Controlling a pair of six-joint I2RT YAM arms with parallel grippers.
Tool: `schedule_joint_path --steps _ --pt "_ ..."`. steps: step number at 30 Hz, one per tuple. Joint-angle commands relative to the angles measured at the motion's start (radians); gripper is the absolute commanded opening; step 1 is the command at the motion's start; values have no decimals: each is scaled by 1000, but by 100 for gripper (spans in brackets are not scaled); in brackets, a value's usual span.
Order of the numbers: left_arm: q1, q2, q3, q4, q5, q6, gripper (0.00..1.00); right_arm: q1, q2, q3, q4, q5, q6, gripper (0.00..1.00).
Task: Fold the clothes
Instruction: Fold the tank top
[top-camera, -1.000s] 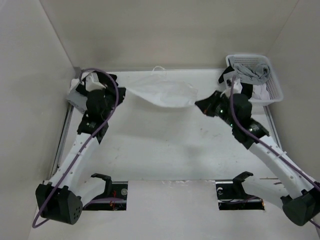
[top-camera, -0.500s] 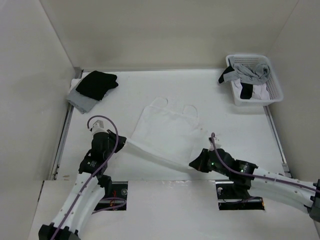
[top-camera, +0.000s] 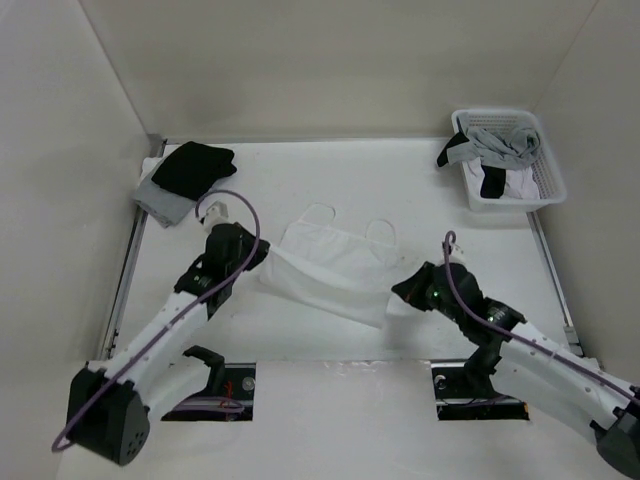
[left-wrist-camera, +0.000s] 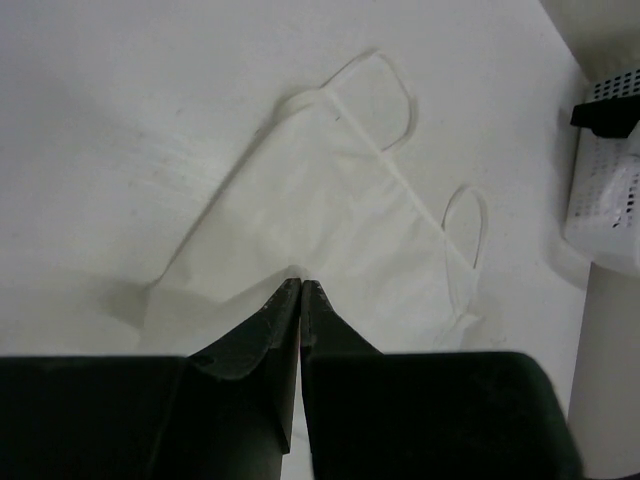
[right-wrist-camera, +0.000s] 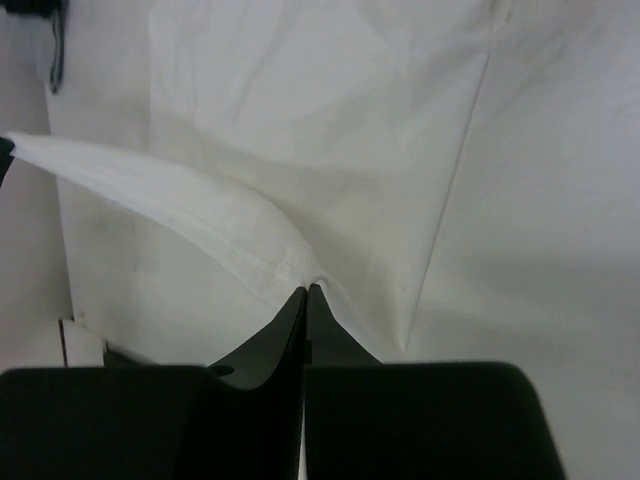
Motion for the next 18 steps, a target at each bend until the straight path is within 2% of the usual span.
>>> schedule_joint_path --steps 1,7,13,15,18 --pt "4 179 155 261 -29 28 2 -166 73 87 120 -116 -150 1" --pt "43 557 434 356 -11 29 2 -421 249 211 239 -233 -222 1" --pt "50 831 694 338 -6 43 3 -561 455 351 302 -292 -253 2" --pt "52 913 764 316 -3 48 9 -585 538 389 312 -290 -267 6" --pt "55 987 829 284 9 49 26 -611 666 446 312 -282 -279 23"
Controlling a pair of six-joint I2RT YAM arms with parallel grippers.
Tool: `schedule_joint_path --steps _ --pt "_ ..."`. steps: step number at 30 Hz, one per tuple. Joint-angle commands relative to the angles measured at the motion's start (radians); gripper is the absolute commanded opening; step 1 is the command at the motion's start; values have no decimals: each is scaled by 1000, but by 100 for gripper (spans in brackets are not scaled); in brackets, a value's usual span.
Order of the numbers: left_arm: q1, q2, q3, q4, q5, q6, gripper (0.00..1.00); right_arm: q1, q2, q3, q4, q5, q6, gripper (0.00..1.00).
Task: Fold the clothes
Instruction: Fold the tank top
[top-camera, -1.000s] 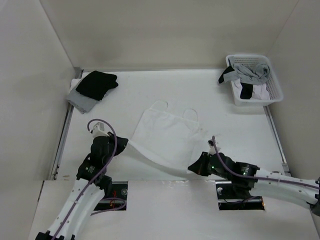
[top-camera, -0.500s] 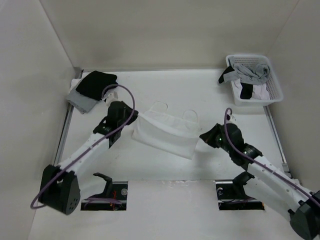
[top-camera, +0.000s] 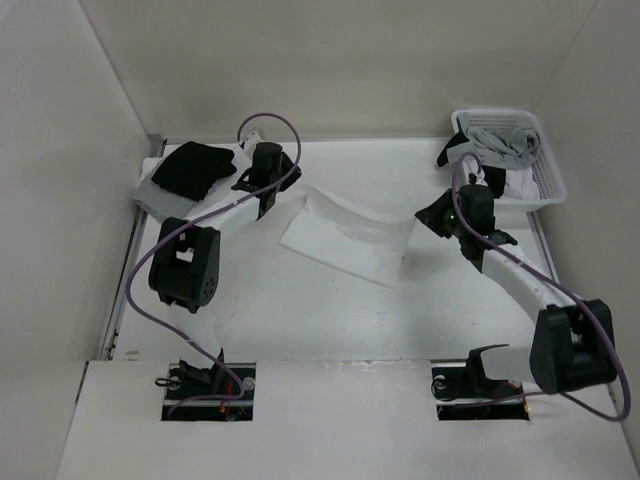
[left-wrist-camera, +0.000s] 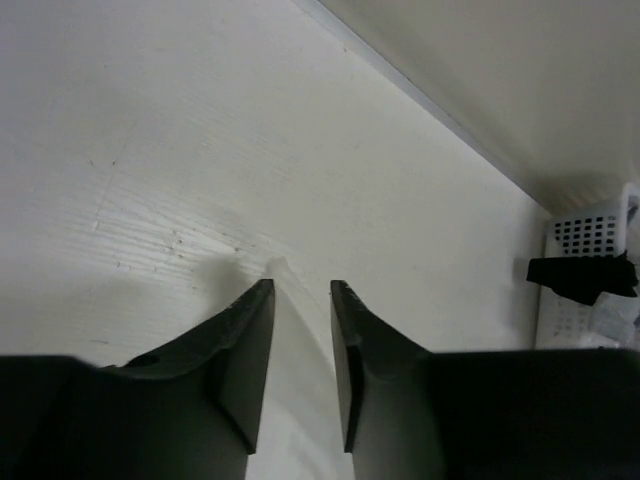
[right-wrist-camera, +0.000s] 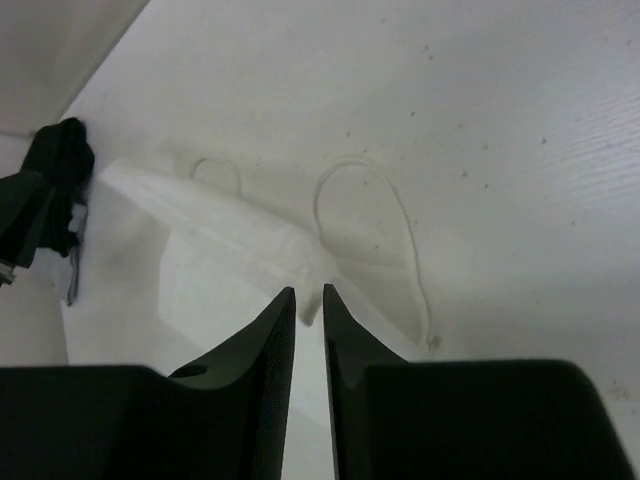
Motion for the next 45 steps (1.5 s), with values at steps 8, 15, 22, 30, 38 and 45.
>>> schedule_joint_path --steps 8,15,22,30,38,45 --pt "21 -277 -361 112 -66 7 26 47 -48 -94 83 109 -37 31" --pt "37 -431 -732 223 91 -22 36 245 -321 -382 96 150 57 1" --pt "43 -280 -706 306 139 -18 39 315 -380 -496 100 154 112 24" --pt "44 -186 -671 321 103 -31 14 334 -346 -547 135 183 175 39" --pt "46 -226 -684 329 52 -37 4 334 -199 -528 264 154 207 46" --pt "49 -209 -701 358 69 -44 3 334 -26 -499 378 97 235 32"
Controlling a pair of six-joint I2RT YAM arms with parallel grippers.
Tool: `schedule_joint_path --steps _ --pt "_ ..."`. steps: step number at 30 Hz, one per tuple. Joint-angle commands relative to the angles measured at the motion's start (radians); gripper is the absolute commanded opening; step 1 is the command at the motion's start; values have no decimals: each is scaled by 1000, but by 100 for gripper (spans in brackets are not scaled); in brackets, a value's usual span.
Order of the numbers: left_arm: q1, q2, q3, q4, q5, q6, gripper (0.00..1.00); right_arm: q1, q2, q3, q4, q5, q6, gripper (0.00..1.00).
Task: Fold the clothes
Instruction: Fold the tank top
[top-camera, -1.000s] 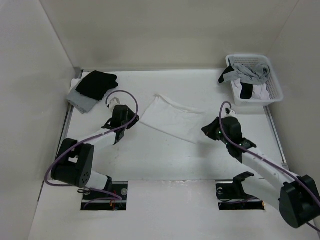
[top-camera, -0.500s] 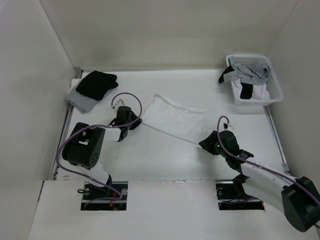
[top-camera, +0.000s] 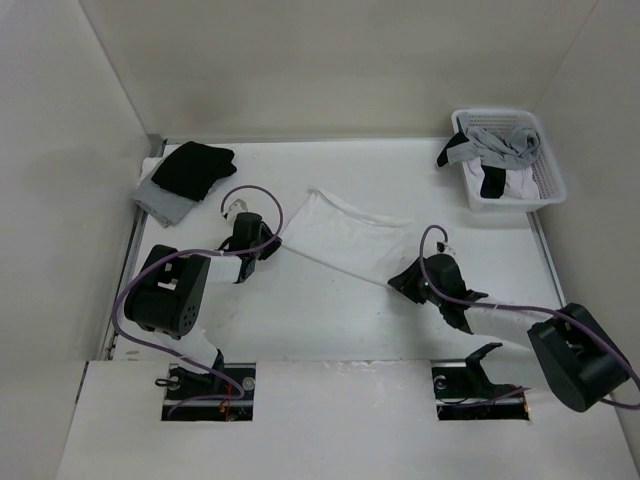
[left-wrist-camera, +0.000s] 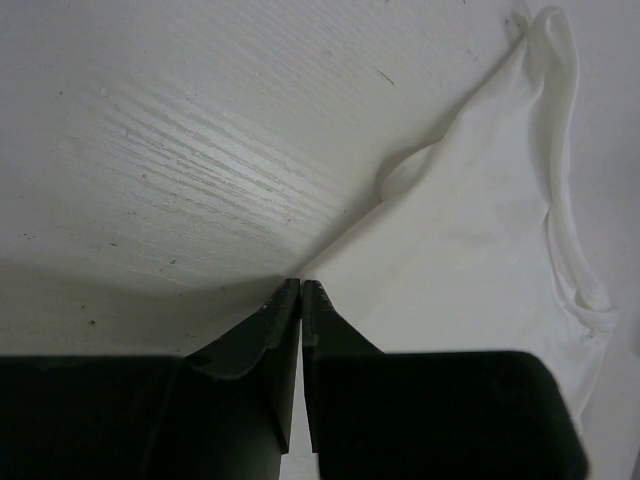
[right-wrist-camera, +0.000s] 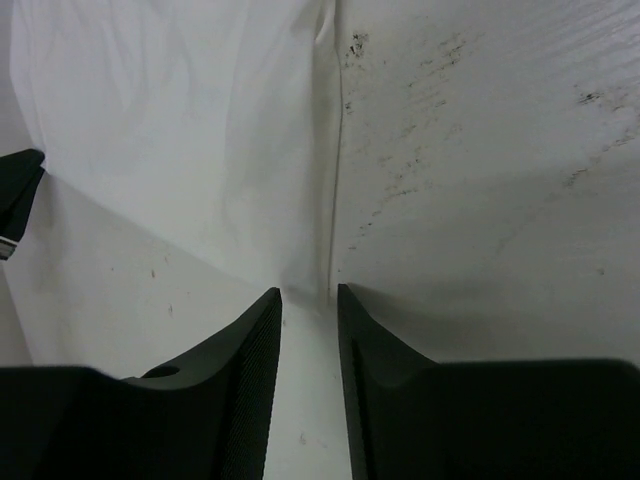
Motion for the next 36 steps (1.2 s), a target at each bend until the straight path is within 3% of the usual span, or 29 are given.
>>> schedule_joint_path --steps 1,11,14,20,26,29,32,36 --pt "8 -10 -11 51 -6 -9 3 10 64 22 80 -26 30 28" --pt "9 -97 -34 57 17 -26 0 10 32 40 96 -8 24 0" --pt "-3 -286 -74 15 19 -31 0 48 -154 71 0 -6 1 0" --pt "-15 -876 -62 -361 -21 -3 0 212 -587 322 -535 119 -97 0" --pt "-29 -1226 106 -760 -46 32 0 440 -683 589 -823 257 -120 0" --pt "-32 -1283 144 -854 -60 27 0 531 -692 617 -846 291 -94 1" --pt "-31 -1256 120 -859 -55 34 0 539 -661 591 -814 281 -97 1" --pt "-31 -1141 37 -768 -55 46 0 359 -569 501 -693 135 -137 2"
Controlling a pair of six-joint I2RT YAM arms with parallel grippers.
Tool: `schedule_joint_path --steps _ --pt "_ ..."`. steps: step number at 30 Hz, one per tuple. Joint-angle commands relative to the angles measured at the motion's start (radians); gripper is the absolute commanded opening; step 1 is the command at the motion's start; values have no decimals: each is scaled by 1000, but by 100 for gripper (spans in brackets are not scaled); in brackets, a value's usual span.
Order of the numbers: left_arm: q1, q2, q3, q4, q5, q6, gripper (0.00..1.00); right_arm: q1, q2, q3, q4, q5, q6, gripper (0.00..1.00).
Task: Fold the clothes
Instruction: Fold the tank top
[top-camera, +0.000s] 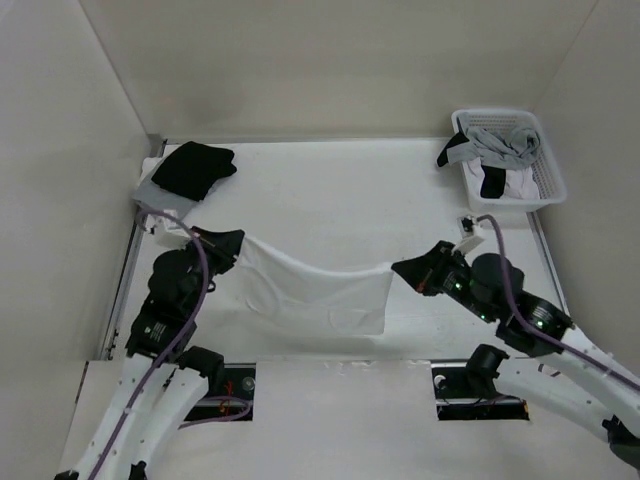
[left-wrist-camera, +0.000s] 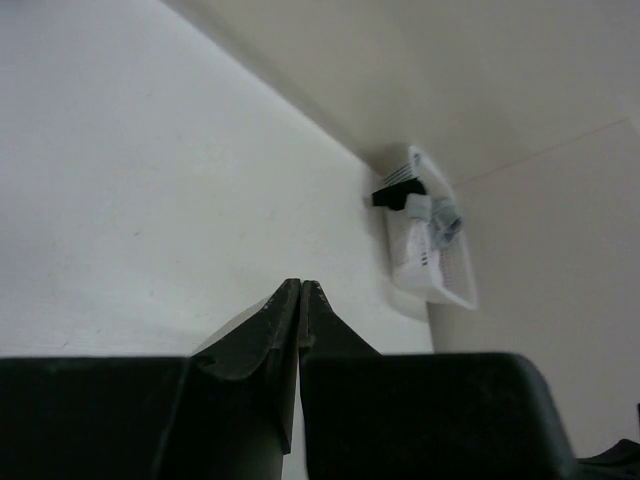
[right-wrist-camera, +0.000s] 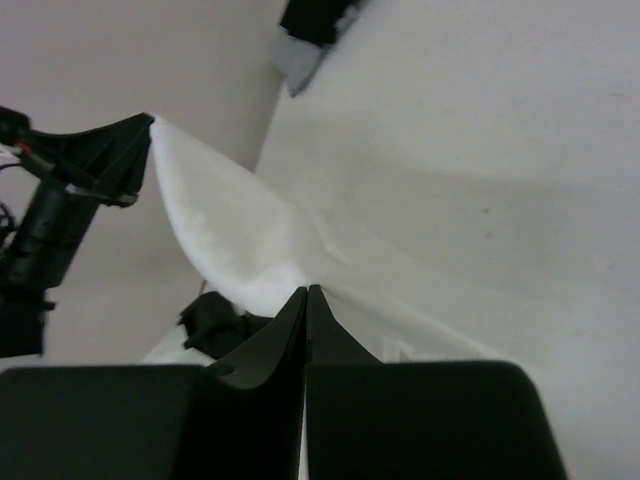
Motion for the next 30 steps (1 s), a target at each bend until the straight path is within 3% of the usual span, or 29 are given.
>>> schedule_joint_path --steps 1,4,7,11,15,20,30 --pt "8 129 -79 34 -1 29 0 -170 99 -83 94 -135 -46 2" --pt "41 322 -111 204 2 28 1 -432 282 -157 303 -371 -68 2" --pt "59 581 -65 379 10 23 1 -580 515 -153 482 -482 -74 2" --pt "62 911 108 511 15 12 1 -663 832 -18 596 -528 -86 1" --pt "71 1094 246 534 10 15 1 -686 970 74 619 -515 -88 1" --pt "84 1115 219 582 14 17 1 -682 935 28 659 -493 -91 1" --pt "125 819 -230 706 54 -6 2 -608 736 -245 696 -455 -89 2"
